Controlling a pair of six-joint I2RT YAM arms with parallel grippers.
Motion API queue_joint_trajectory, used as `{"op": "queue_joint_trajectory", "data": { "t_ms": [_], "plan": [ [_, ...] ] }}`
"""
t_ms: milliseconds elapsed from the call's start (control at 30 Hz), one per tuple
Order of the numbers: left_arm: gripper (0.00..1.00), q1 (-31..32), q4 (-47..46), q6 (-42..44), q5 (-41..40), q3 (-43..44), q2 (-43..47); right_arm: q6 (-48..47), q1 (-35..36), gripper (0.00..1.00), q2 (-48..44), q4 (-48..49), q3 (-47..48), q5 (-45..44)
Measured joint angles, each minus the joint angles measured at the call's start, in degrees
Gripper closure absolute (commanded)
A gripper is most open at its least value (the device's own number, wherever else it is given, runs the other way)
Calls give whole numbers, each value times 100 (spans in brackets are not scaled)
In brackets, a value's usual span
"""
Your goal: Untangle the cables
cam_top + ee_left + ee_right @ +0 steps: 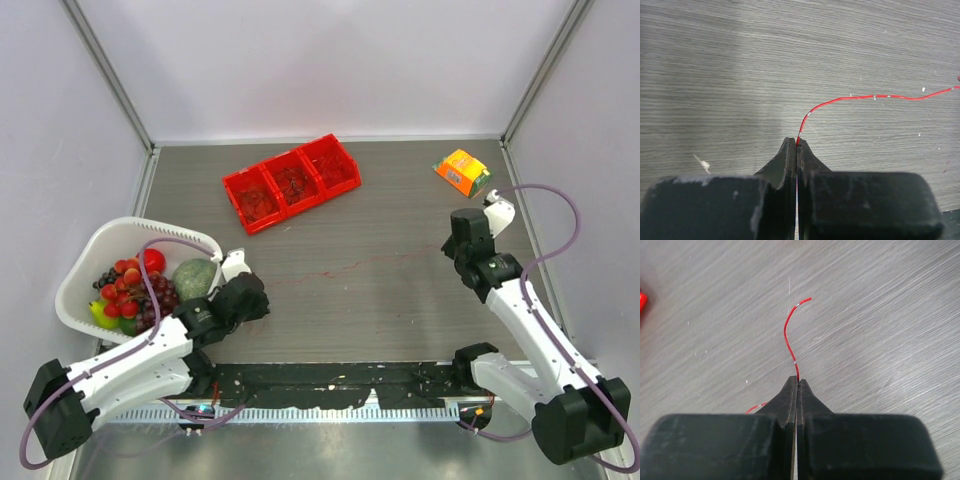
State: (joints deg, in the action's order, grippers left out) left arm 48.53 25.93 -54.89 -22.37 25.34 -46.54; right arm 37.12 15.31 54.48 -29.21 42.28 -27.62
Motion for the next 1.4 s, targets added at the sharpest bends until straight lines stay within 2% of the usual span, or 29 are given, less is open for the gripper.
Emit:
{"op": "queue_joint_trajectory", "data": {
  "t_ms": [233, 367, 467, 533, 633, 667, 700, 767, 867, 933, 1100, 1267, 1333, 1367, 1400],
  "plan": [
    [100, 9, 238, -50, -256, -2, 4, -350, -238, 99, -173, -164, 144, -199],
    [100, 9, 166, -33, -232, 17, -463, -562, -234, 99, -195, -210, 144, -85],
    [100, 9, -66, 103, 57, 164, -1102, -793, -238, 99, -260, -96, 142, 531],
    [100, 9, -330, 232, 378, 350, -1541, -907, -177, 99, -142, 125, 142, 1309],
    [100, 9, -780, 435, 911, 752, -2138, -1038, 372, 99, 413, 481, 173, 2312],
    [97, 9, -942, 479, 1084, 896, -2317, -1047, 691, 99, 686, 627, 177, 2581],
    [90, 9, -1056, 511, 1213, 1010, -2441, -1043, 990, 99, 911, 732, 177, 2780],
    [67, 9, -1292, 603, 1469, 1248, -2688, -999, 1648, 99, 1329, 988, 177, 3246],
    [42, 11, -1392, 695, 1565, 1443, -2793, -846, 2304, 99, 1598, 1287, 177, 3700],
    [34, 11, -1390, 737, 1556, 1429, -2745, -734, 2413, 99, 1615, 1440, 177, 3823],
    [28, 11, -1329, 728, 1556, 975, -2100, -501, 2426, 99, 1722, 1823, 186, 3856],
    [21, 11, -964, 601, 1596, 385, -463, -348, 2448, 98, 2181, 2046, 210, 4030],
    [18, 11, -763, 568, 1598, 350, 267, -286, 2472, 93, 2330, 2116, 208, 4155],
    [17, 11, -682, 562, 1589, 356, 605, -247, 2483, 80, 2411, 2164, 205, 4240],
    [16, 11, -557, 562, 1565, 382, 916, -223, 2500, 71, 2481, 2194, 201, 4310]
  ]
}}
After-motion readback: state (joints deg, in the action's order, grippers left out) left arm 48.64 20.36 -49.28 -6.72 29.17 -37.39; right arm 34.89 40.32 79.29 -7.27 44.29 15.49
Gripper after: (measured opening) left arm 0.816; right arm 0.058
